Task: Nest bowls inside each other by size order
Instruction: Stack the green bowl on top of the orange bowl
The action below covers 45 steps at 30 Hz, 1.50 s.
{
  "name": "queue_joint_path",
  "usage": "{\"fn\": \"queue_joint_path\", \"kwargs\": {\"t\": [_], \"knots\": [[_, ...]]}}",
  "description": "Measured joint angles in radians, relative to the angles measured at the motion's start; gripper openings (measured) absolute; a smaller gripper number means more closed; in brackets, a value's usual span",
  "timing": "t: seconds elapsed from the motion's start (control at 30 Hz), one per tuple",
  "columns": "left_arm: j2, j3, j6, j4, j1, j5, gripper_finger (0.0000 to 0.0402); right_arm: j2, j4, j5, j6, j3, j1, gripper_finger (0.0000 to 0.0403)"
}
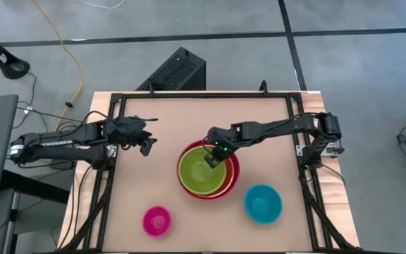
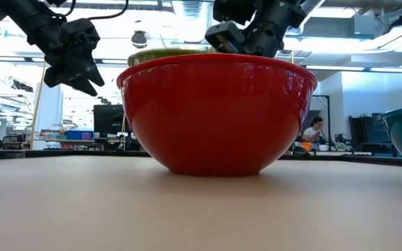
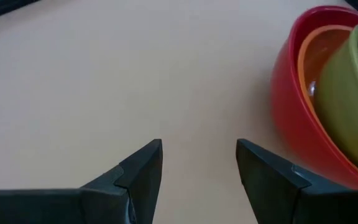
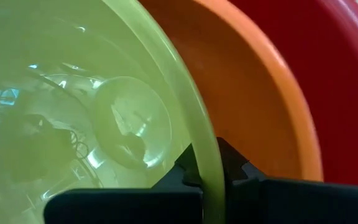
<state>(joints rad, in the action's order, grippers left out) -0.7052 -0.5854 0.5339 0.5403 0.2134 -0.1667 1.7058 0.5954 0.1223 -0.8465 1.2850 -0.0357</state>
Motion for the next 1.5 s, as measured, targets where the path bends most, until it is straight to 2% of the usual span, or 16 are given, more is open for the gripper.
{"fn": "queue_joint_path", "kwargs": {"t": [0.53,0.97,1.5], "knots": [[0.0,0.0,-0.017,0.0,-0.013,-0.018,0.0194,0.01,0.074,-0.071,-0.021,0.0,0.0,0.0015],[0.0,0.0,-0.019,0.0,-0.013,-0.023,0.0194,0.05,0.099,-0.07,-0.028,0.0,0.001,0.0017],[0.0,0.0,-0.018,0.0,-0.013,-0.023,0.0194,0.026,0.093,-0.071,-0.045,0.001,-0.001,0.009]]}}
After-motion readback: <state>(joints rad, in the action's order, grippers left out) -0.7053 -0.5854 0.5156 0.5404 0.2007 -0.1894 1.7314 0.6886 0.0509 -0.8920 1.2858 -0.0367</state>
